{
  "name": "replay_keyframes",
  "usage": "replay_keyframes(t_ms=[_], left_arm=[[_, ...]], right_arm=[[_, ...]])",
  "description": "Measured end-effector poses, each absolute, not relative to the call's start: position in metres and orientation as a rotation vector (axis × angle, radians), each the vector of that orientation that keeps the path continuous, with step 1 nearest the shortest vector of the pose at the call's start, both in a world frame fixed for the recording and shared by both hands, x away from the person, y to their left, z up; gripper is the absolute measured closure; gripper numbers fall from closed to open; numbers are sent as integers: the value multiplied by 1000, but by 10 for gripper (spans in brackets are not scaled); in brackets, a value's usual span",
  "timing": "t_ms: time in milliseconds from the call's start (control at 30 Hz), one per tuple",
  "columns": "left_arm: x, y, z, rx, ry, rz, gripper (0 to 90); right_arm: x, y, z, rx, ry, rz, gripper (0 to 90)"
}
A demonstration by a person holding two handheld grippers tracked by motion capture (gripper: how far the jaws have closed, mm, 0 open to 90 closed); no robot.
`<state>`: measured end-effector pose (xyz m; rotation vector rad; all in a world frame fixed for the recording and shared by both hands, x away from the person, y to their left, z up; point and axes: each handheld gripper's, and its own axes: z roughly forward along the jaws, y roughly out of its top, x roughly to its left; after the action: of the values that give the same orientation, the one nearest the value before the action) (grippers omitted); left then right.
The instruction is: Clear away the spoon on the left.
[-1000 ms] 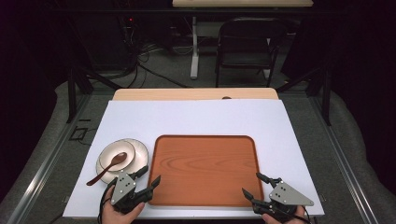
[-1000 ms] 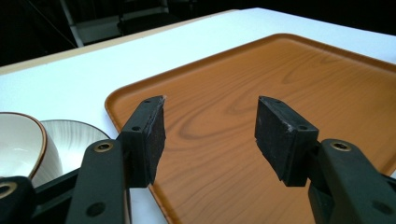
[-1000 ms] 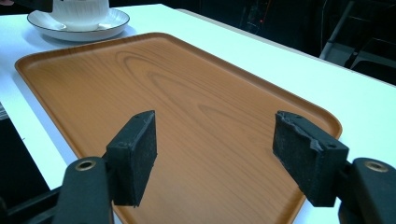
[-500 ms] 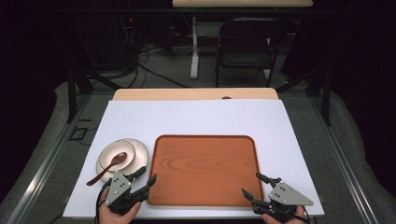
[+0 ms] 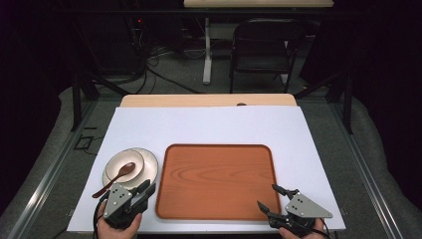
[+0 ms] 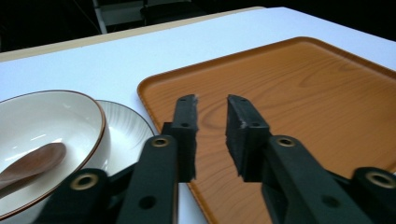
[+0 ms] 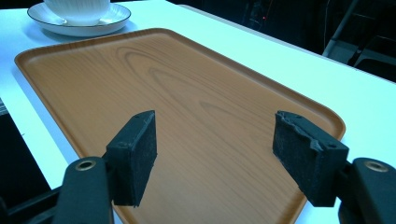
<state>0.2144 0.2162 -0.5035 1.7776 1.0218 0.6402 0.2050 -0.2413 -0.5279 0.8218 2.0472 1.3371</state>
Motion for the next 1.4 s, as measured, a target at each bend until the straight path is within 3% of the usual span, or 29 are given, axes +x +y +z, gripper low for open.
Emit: replay_keyframes(t_ms=[133, 333, 1400], left_arm=[[213, 220, -501, 1781, 1061, 658, 844], [212, 231, -496, 1756, 1129, 677, 895], [203, 274, -501, 1729, 1308, 732, 900]], right_arm=[[205, -241, -528, 821, 2049, 1335, 303], [205, -241, -528, 821, 2048, 1338, 303], [205, -242, -528, 808, 2051, 1337, 303]])
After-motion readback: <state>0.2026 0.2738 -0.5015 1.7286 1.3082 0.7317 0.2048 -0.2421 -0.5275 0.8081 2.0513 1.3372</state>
